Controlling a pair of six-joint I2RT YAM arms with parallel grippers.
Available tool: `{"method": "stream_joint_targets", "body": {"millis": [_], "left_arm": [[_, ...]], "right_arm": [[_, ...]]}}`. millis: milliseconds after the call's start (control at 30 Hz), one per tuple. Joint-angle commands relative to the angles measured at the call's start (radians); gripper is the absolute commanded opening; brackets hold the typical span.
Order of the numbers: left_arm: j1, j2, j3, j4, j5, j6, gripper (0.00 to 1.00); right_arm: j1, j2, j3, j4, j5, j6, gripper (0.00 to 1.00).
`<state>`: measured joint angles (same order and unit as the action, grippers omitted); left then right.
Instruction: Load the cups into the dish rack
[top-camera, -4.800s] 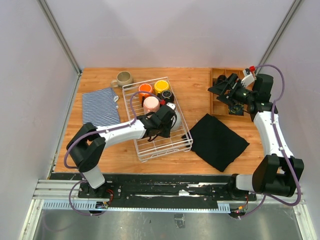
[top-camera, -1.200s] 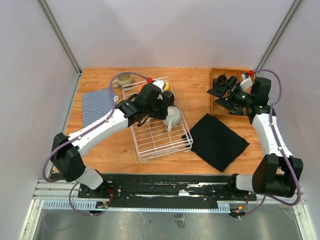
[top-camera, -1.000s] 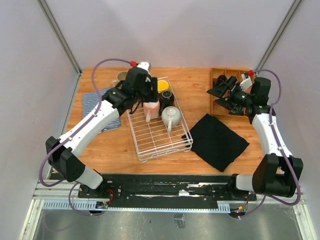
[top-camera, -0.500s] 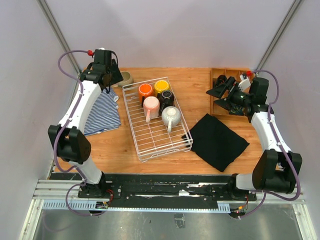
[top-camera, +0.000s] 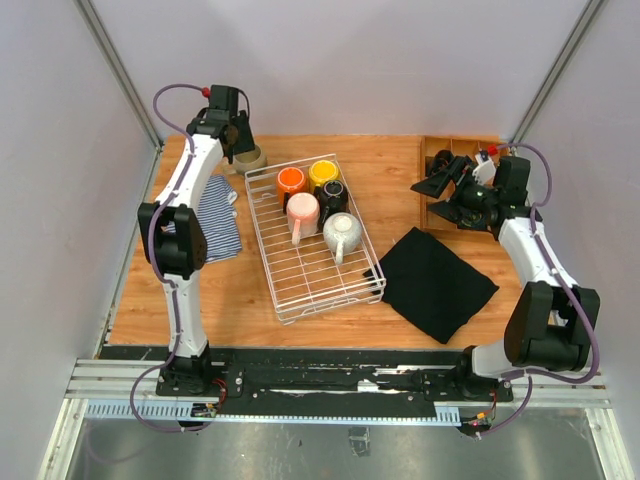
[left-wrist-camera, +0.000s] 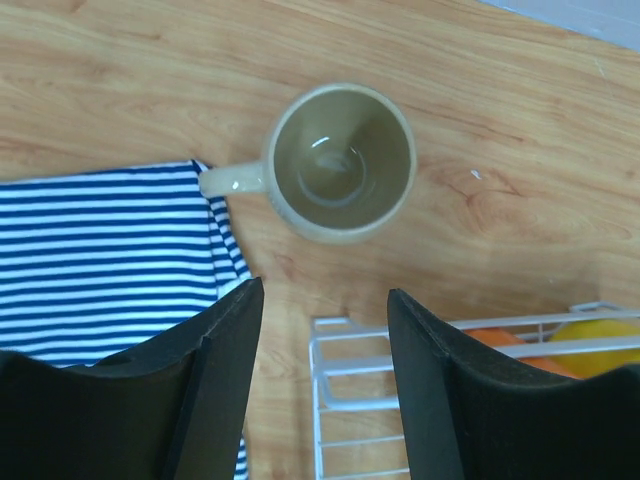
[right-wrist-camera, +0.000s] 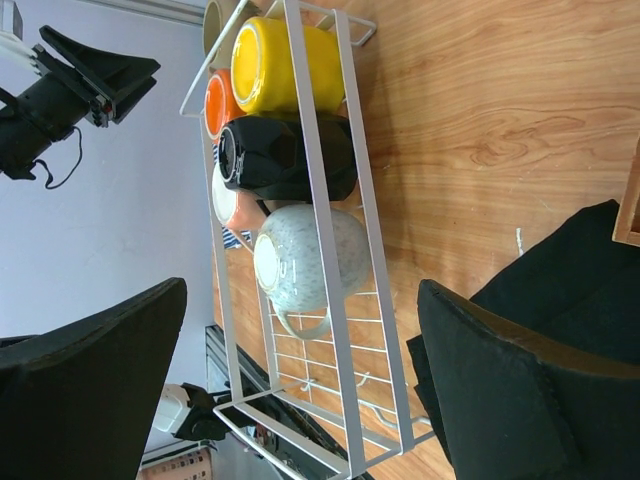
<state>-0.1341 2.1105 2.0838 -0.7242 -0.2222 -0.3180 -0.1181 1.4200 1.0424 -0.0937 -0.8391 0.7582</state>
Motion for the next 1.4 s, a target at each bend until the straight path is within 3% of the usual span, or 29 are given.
{"method": "stream_joint_targets", "body": {"millis": [0, 233, 367, 600, 867, 1367], "left_arm": [[0.047, 0.037, 0.044, 0.094, 0.026, 0.092, 0.56], [0.087, 0.135, 0.092, 0.234, 0.141, 0.189, 0.52], [0.101, 0.223, 0.187, 0.225, 0.198, 0.221, 0.53], [0.108, 0.288, 0.198, 0.230, 0.266, 0.221, 0.50], [0.108, 0.331, 0.223, 0.213, 0.191, 0.219, 0.47], [0.108, 0.402, 0.257, 0.186, 0.181, 0.204, 0.46]], "right_arm": [[0.007, 0.021, 0.034, 0.022, 0.015, -0.026, 0.98], [-0.007, 0.050, 0.015, 0.020, 0.025, -0.035, 0.99], [-0.025, 0.072, 0.022, 0.014, 0.028, -0.037, 0.99], [-0.038, 0.120, 0.063, 0.003, 0.031, -0.036, 0.99], [-0.038, 0.165, 0.096, 0.005, 0.027, -0.034, 0.99], [-0.054, 0.205, 0.106, 0.005, 0.026, -0.037, 0.98]]}}
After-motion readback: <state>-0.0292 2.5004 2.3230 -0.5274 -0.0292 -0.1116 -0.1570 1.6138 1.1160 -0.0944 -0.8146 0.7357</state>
